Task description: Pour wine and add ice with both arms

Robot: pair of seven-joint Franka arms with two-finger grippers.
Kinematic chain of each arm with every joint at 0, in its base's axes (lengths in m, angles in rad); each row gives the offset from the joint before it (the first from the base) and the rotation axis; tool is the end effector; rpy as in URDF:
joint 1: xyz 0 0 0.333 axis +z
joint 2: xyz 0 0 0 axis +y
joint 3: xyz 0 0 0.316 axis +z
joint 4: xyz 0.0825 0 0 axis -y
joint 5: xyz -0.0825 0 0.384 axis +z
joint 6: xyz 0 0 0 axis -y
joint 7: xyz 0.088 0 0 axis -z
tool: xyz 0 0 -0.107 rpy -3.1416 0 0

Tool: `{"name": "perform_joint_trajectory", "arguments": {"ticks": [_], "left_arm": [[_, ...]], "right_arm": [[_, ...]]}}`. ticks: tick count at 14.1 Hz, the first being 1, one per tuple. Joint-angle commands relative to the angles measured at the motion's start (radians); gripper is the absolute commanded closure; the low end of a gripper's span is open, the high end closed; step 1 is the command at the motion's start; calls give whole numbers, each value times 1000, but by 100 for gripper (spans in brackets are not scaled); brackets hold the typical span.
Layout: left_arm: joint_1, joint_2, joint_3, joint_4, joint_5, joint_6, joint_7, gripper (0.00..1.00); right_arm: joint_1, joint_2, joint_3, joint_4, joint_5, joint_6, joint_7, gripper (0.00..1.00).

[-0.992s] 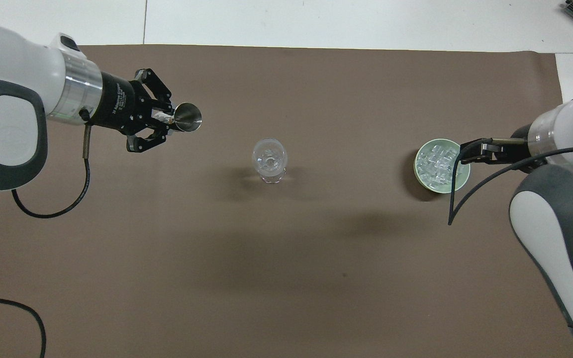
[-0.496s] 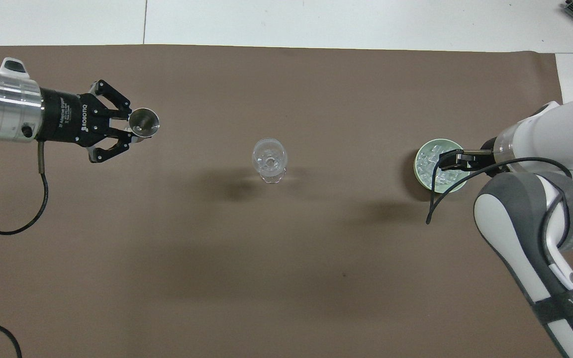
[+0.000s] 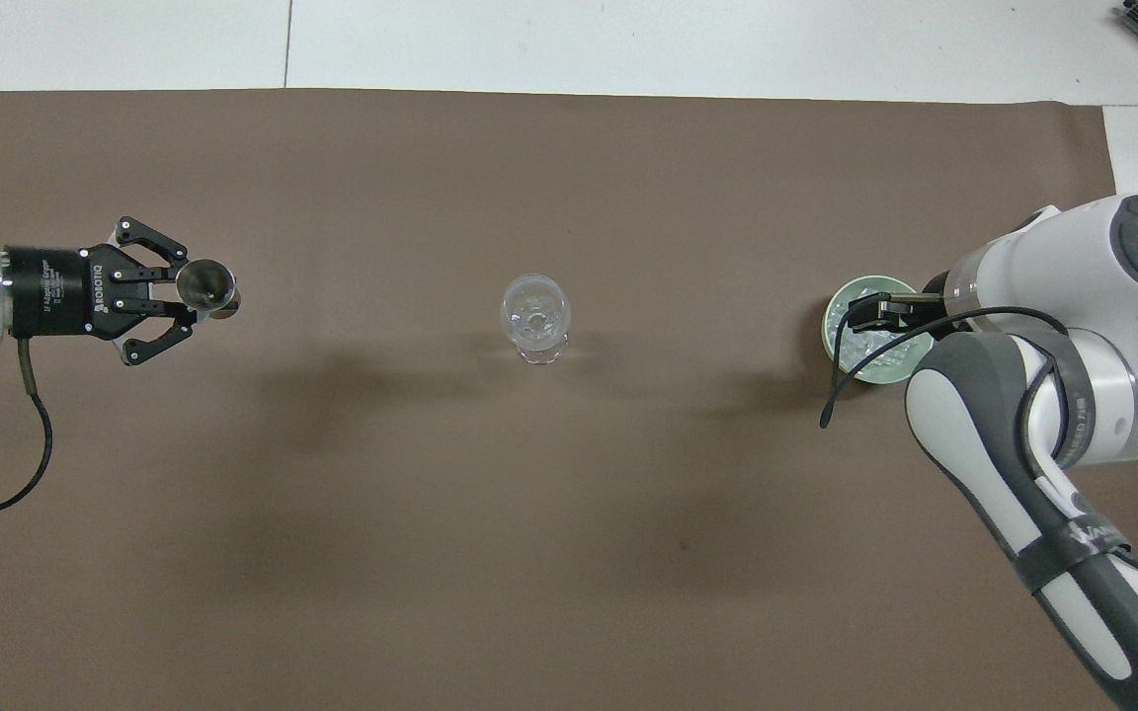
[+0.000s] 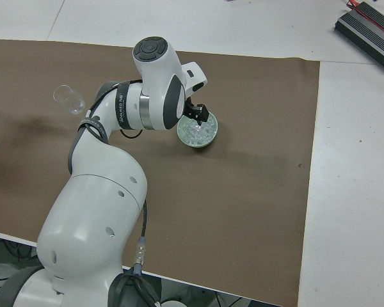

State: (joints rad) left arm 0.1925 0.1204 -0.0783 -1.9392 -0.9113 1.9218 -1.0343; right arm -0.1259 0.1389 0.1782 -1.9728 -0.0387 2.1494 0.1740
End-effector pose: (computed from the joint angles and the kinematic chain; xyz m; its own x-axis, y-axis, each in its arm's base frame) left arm 0.5852 0.0126 0.4360 0.0792 0.6721 -0.7362 0.9897 0.0353 0.1386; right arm 0.5884 0.0264 0.4052 0.9938 -0.1031 0.0409 -0.1032 -0.9947 0.0016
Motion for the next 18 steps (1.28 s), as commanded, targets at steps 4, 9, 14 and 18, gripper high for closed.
{"name": "perform_joint_trajectory", "arguments": {"ticks": [4,9,14,18], "left_arm": [[97,50,-9,-39,-92,-3,31,100],[146,70,-9,-121,-210,37,63,100],[166,107,-9,-173,-286,66,118,100],[199,122,-9,-214,-346,65,172,100]], "right_arm": [[-34,21,7,-58,-38,108,-45,0],[-37,54,7,-66,-87,148,-45,0],[-34,82,7,-64,-101,196,-42,0],[-35,110,7,-64,-152,233,-36,1]]}}
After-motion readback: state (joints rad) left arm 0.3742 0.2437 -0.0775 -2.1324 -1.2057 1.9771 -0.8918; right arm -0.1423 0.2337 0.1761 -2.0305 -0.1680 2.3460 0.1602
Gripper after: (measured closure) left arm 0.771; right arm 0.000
